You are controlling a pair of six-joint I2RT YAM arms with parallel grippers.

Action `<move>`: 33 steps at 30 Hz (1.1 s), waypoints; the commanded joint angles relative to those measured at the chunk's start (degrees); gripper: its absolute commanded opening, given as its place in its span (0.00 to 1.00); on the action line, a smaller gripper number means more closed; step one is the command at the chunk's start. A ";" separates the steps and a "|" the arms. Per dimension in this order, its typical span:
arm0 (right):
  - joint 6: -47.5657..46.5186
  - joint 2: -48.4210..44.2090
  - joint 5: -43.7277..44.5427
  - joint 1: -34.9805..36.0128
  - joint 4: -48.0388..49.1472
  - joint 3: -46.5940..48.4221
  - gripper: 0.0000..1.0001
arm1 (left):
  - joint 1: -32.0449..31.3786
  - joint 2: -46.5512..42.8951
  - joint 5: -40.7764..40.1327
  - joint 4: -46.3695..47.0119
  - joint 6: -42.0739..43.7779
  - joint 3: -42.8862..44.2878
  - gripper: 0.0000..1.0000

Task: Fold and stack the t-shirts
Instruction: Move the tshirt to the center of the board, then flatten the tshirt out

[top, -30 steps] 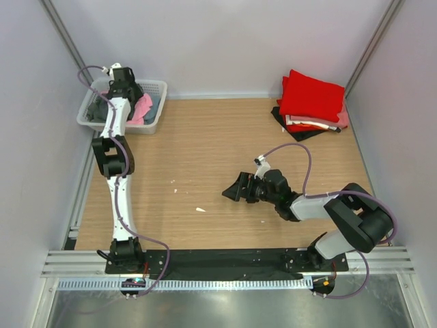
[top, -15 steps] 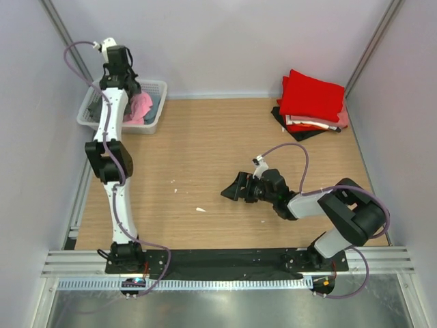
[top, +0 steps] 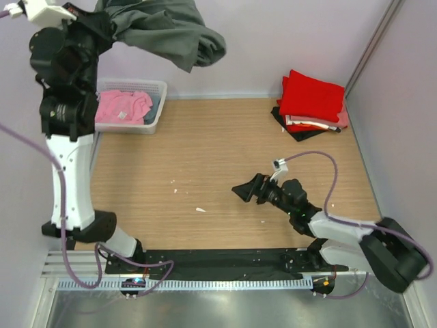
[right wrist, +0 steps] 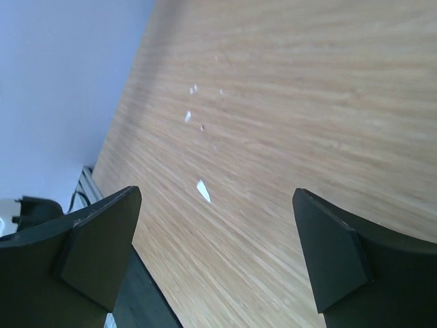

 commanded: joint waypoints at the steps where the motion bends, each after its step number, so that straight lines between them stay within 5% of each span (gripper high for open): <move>1: -3.87 -14.33 10.37 0.08 -11.53 1.65 1.00 | 0.42 -4.62 3.55 -9.56 -6.60 -11.88 0.23; 2: -4.66 -22.64 12.91 0.08 -22.89 4.44 1.00 | 0.42 -7.33 4.60 -12.02 -8.09 -15.13 0.43; 3: -5.98 -26.11 16.68 0.08 -28.49 6.21 1.00 | 0.42 -8.41 5.66 -19.18 -8.89 -21.77 0.86; 4: -6.34 -29.37 17.85 0.08 -34.02 8.14 1.00 | 0.42 -9.11 9.06 -22.82 -9.16 -25.67 0.99; 6: -8.35 -36.94 19.44 -0.01 -47.48 14.03 1.00 | 0.42 -11.56 11.98 -30.20 -9.78 -40.02 1.00; 9: -8.54 -40.39 21.20 0.08 -61.64 21.76 1.00 | 0.42 -19.97 16.38 -27.61 -9.96 -60.42 1.00; 12: -9.15 -37.68 16.04 0.08 -69.66 26.87 1.00 | 0.42 -28.60 17.71 -26.46 -9.78 -70.50 1.00; 17: -5.30 -32.57 7.84 1.74 -69.16 26.00 1.00 | 0.42 -39.79 16.49 -30.67 -5.74 -73.17 1.00; 21: -5.11 -24.68 17.38 10.60 -69.41 30.03 1.00 | 0.42 -42.77 14.72 -35.33 -3.54 -74.56 1.00; 26: -7.22 2.06 33.58 31.53 -74.05 46.86 1.00 | 0.42 -48.30 14.64 -33.93 -2.58 -81.94 1.00; 33: -9.86 27.86 32.89 30.59 -70.38 64.57 0.88 | 0.51 -53.23 18.14 -31.82 -1.35 -83.72 1.00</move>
